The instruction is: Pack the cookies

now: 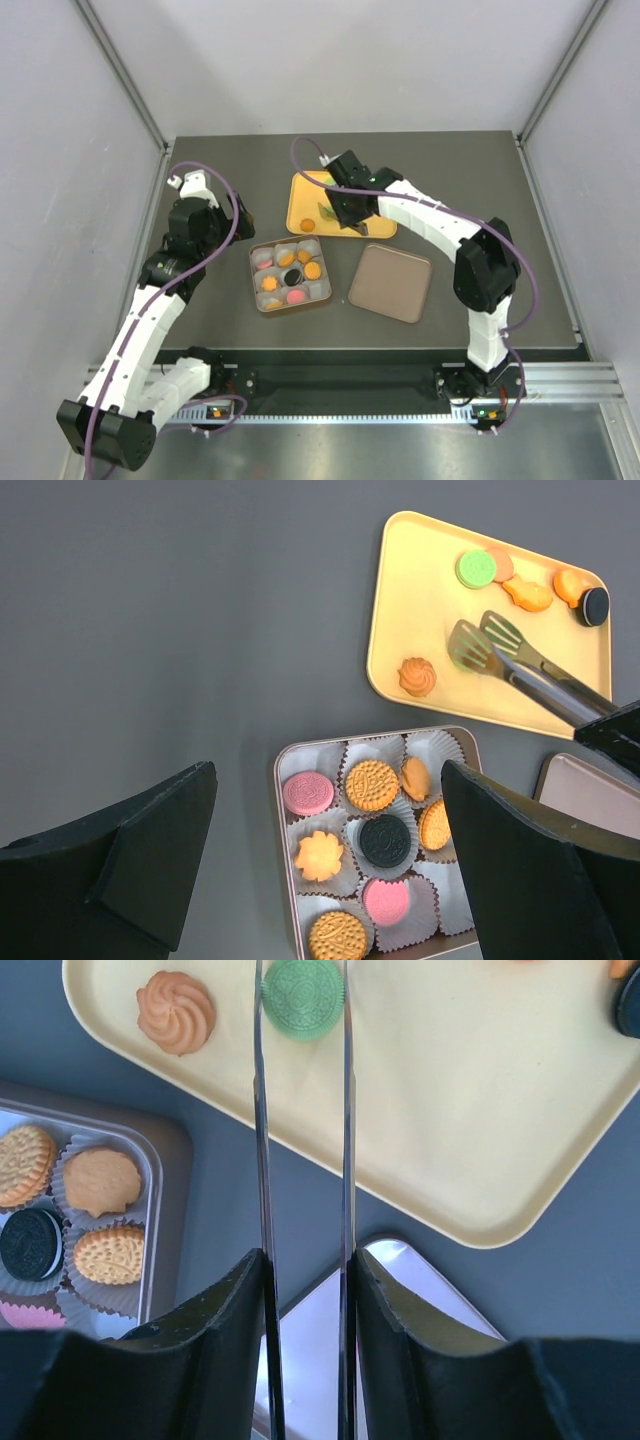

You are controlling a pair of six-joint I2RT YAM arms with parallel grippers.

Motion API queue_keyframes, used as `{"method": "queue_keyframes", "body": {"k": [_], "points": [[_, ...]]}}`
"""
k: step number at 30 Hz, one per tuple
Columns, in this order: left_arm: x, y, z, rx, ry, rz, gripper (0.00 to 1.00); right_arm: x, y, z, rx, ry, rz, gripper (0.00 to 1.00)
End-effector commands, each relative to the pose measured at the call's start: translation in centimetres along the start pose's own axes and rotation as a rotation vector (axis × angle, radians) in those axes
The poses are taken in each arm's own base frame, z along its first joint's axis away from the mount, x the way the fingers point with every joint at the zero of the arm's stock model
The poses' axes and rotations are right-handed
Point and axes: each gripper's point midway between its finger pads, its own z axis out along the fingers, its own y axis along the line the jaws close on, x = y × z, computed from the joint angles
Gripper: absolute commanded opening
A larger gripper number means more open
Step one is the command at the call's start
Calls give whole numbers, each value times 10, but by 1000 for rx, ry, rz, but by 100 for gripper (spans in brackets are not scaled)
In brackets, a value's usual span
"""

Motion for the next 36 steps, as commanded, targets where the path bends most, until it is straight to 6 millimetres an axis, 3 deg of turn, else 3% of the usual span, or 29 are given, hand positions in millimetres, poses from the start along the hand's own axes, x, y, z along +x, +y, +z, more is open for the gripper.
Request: {"method": "queue_keyframes", "body": {"k": [1,10,22,25,29,36], "points": [[-10,-3,1,14,-46,-16,99,-43,-10,-45,2,-147,25,38],[-10,-3,1,18,-46,-17,99,-47,-18,-61,14,-178,42,38],[-10,-4,0,23,-45,-17,99,-46,-15,-102,-42,-231,54,38],[-11,-4,0,22,-49,-18,99,-38,-8,-118,-80,-244,54,37],[-10,-4,0,22,-47,-18,99,-17,19,-141,-153,-246,17,38],[-10,-4,0,22,-47,-18,99,39,63,-174,-237,-215,-45,38]]}}
